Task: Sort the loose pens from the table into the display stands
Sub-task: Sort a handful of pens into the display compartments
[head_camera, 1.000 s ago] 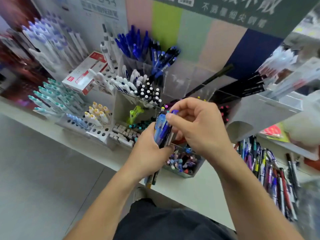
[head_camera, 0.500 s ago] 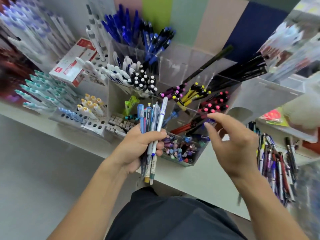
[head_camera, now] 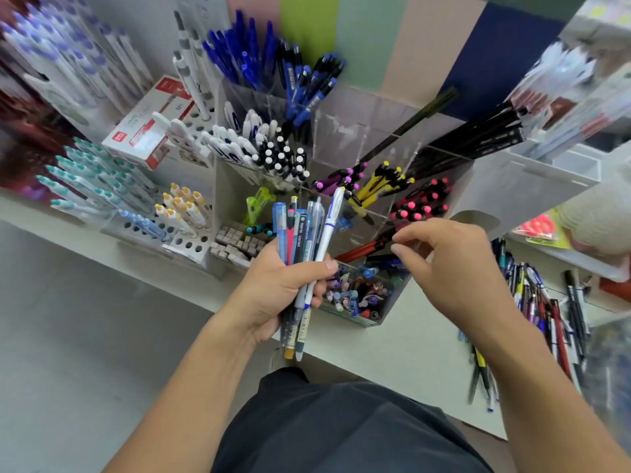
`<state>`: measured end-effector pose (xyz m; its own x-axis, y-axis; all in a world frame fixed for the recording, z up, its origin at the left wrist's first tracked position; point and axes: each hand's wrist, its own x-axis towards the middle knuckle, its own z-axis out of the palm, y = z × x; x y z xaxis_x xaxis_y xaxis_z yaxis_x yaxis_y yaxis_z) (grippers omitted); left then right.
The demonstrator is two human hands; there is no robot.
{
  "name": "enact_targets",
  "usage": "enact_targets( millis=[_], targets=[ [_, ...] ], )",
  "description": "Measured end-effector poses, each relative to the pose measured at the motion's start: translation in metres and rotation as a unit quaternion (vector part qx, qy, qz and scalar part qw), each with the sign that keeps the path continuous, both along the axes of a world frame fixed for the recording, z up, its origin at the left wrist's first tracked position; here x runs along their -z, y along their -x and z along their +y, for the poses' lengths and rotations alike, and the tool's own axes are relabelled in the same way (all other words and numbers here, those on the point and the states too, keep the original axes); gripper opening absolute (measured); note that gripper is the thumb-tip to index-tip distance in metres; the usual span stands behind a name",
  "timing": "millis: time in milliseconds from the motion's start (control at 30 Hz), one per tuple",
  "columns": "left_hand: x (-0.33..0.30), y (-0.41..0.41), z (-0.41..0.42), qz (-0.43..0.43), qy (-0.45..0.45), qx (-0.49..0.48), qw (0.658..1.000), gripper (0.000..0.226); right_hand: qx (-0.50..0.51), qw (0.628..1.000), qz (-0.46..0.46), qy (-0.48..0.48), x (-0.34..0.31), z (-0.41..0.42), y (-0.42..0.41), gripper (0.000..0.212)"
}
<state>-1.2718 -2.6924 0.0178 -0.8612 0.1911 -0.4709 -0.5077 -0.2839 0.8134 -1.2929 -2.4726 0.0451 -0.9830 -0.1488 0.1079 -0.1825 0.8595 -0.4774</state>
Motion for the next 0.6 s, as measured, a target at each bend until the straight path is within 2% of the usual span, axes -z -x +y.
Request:
enact_targets(
  millis=[67,133,167,233,300,367,500,600],
  targets=[
    [0.001,-0.001,-0.004,0.015,0.024,0.019,0.999,0.016,0.038,0.992,-0.019,0.119,-0.005,-0.002,0.002,0.009],
    [0.0,-0.003,-0.008,0.037,0.048,0.078,0.995,0.02,0.05,0.956,-0.113,0.265,-0.011,-0.014,0.004,0.013],
    [-0.001,-0.004,-0.008,0.045,0.042,0.111,0.992,0.019,0.043,0.935,-0.163,0.313,-0.013,-0.024,0.005,0.011],
    [-0.005,-0.005,-0.006,0.059,0.023,0.15,0.987,0.018,0.034,0.906,-0.203,0.371,-0.015,-0.042,0.01,0.01],
    [-0.01,-0.003,-0.004,0.061,0.008,0.123,0.99,0.016,0.049,0.89,-0.188,0.413,-0.02,-0.051,0.019,0.012],
    [-0.014,-0.002,-0.007,0.047,-0.038,0.058,0.996,0.013,0.047,0.888,-0.152,0.432,-0.027,-0.052,0.028,0.011],
    [-0.021,0.005,-0.019,0.02,-0.108,-0.032,0.993,0.03,-0.014,0.894,-0.098,0.437,-0.045,-0.058,0.037,0.004],
    [-0.021,0.011,-0.031,-0.002,-0.162,-0.129,0.978,0.04,0.013,0.889,0.003,0.458,-0.063,-0.054,0.052,0.007]
  ],
)
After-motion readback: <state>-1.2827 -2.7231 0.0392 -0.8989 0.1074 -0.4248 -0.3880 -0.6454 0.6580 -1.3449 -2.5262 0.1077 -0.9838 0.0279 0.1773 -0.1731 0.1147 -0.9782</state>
